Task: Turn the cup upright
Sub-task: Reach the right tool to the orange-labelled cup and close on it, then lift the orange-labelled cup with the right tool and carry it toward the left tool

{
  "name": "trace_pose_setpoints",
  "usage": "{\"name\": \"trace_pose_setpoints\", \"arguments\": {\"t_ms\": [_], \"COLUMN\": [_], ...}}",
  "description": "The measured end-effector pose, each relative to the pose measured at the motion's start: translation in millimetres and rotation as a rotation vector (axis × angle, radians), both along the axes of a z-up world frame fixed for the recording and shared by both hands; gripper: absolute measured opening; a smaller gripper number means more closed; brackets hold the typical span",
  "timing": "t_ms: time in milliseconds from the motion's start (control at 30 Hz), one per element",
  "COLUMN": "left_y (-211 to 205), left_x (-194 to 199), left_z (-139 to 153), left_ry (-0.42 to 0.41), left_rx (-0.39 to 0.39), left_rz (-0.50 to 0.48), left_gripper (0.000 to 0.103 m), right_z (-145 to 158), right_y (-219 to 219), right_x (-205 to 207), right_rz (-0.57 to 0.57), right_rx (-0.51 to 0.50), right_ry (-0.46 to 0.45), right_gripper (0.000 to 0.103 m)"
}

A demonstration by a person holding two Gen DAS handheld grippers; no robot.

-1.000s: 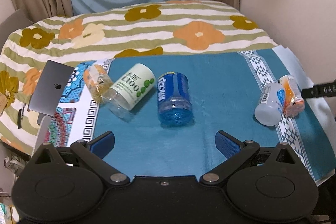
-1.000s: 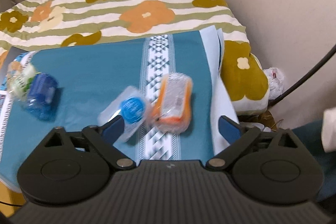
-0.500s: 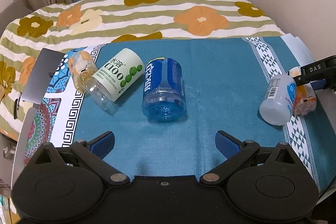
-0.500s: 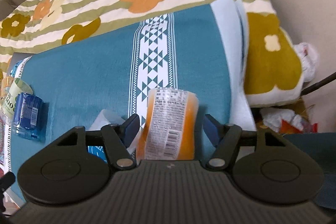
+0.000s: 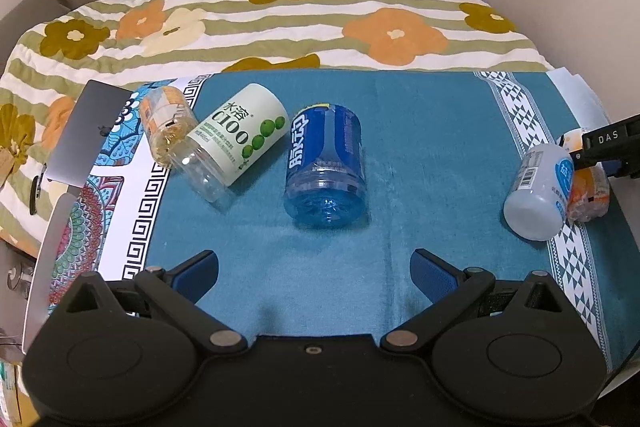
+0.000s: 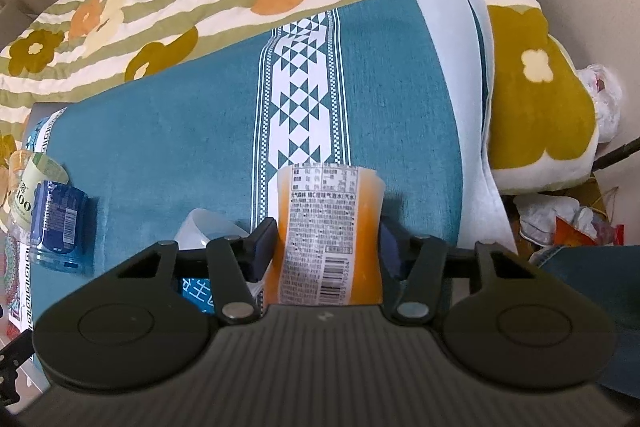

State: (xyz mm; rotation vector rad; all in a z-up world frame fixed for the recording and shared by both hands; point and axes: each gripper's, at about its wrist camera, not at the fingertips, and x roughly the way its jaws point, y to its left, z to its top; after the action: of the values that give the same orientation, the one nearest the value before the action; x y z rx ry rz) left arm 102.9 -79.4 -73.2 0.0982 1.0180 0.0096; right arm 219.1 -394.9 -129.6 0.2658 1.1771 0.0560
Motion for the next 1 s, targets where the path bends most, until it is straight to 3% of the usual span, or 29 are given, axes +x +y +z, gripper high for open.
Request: {"name": "trace_pose_setpoints", "arguments": {"t_ms": [300,600,800,1000], "left_y": [15.9,36.5,57.2,88.0], "left_x": [-10.5,-28.4,-46.5,-66.7], "left_z": [13.6,35.5,43.9,46.3], "left_ry": [-0.027,-0.079,-0.098,-0.089], "left_rx": [-0.013,-0.040,-0.067,-0.085], "left_rz": [0.011,-0.007,-0.012,-0.002], "left_gripper": [0.103,0.103,0.103,0.103], "right_z": [18.4,67.3,98.7,103.1], "right_y": [1.7,12.9,47.3,98.7], "right_x": [-8.1,-36.1,-66.5,-90.6], "right_rz": [-0.007,-0.004,0.065,0.114], "right_rx": [-0.025,-0.072,-0.078,-0.009], "right_ry": [-0.026,-0.085,-0.087,-0.044], "right_gripper": [0.066,0.066,0.066,0.066]}}
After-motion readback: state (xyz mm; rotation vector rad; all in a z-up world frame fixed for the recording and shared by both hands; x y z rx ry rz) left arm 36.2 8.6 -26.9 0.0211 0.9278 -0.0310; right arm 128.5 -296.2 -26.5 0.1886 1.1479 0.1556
